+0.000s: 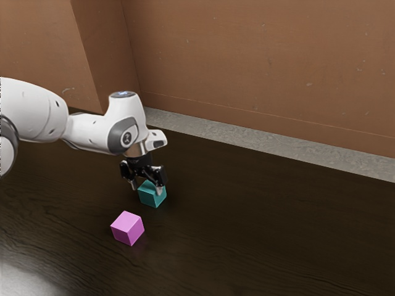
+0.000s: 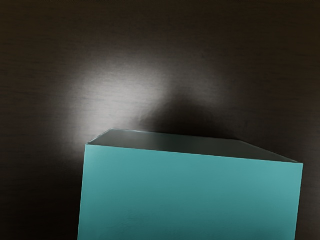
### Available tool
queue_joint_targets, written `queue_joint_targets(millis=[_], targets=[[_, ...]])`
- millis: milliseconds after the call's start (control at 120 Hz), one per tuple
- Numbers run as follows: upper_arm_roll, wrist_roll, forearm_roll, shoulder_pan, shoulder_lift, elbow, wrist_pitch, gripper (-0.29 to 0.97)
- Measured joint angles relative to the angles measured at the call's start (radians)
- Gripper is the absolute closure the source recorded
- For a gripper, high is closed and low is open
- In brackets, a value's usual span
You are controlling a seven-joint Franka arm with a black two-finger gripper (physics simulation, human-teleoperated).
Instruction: Pick up the blue block with one arm, and put the blue block on the pink block with one arm
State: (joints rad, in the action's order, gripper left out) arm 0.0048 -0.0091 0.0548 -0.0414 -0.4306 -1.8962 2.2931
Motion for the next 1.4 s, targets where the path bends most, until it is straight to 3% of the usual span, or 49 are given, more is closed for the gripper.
queue_joint_targets(millis=[358, 825, 942, 1208, 1400], targets=[[-0.002, 0.039, 0.000, 0.000, -0.030, 0.026, 0.030, 0.05], [-0.002, 0.071, -0.008, 0.000, -0.023, 0.026, 0.037, 0.35], [-0.003, 0.069, -0.014, 0.000, 0.034, 0.016, 0.024, 0.39], [-0.010, 0.054, -0.013, 0.029, 0.345, -0.194, -0.052, 0.47], [-0.009, 0.039, -0.017, 0.027, 0.384, -0.283, -0.068, 0.49]])
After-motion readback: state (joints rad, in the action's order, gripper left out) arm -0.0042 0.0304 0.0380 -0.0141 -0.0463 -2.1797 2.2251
